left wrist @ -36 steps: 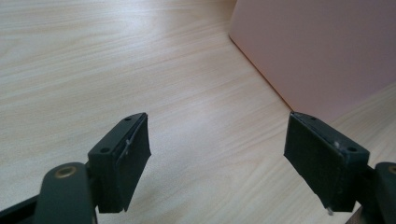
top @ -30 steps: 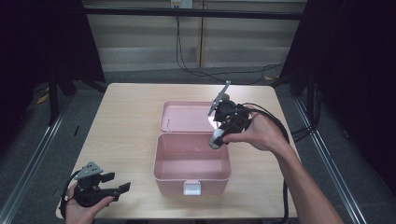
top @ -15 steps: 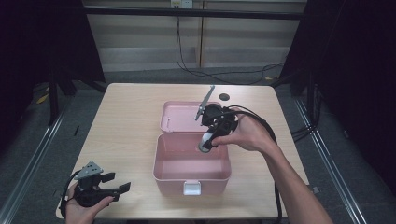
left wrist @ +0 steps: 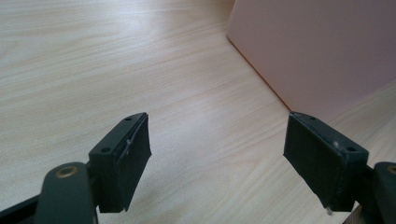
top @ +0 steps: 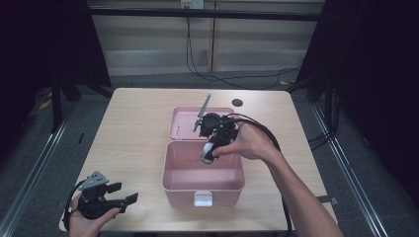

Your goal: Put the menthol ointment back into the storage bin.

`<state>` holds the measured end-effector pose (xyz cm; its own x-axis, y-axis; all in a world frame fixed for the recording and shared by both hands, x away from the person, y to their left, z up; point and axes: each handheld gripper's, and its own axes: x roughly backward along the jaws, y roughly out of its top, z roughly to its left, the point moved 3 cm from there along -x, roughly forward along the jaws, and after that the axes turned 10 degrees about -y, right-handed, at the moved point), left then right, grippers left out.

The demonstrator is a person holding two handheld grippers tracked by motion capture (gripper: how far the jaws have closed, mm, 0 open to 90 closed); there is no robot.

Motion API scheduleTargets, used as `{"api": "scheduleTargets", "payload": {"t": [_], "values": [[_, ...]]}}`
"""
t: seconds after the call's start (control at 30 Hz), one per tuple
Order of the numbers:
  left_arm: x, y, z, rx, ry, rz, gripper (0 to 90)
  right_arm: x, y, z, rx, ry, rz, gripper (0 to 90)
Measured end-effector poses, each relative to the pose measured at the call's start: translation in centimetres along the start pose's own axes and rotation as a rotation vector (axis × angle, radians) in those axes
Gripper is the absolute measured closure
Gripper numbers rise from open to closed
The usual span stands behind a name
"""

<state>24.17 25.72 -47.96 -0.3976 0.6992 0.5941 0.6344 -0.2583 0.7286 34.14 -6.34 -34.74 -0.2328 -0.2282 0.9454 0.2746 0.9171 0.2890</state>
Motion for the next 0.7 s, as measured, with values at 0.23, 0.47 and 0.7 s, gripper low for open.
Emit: {"api": "scheduleTargets", "payload": {"t": [0.23, 0.47, 0.7], "values": [[0.0, 0.0, 0.0, 0.0, 0.001, 0.0, 22.6, -0.6, 1.0, 0.3, 0.012, 0.023, 0.0, 51.8], [0.0, 0.0, 0.1, -0.002, 0.001, 0.0, 22.6, -1.4, 2.1, 0.6, 0.036, 0.036, 0.006, 51.8], [0.1, 0.0, 0.0, -0.003, 0.001, -0.001, 22.6, -2.2, 3.2, 1.0, 0.052, 0.048, 0.005, 51.9]]}}
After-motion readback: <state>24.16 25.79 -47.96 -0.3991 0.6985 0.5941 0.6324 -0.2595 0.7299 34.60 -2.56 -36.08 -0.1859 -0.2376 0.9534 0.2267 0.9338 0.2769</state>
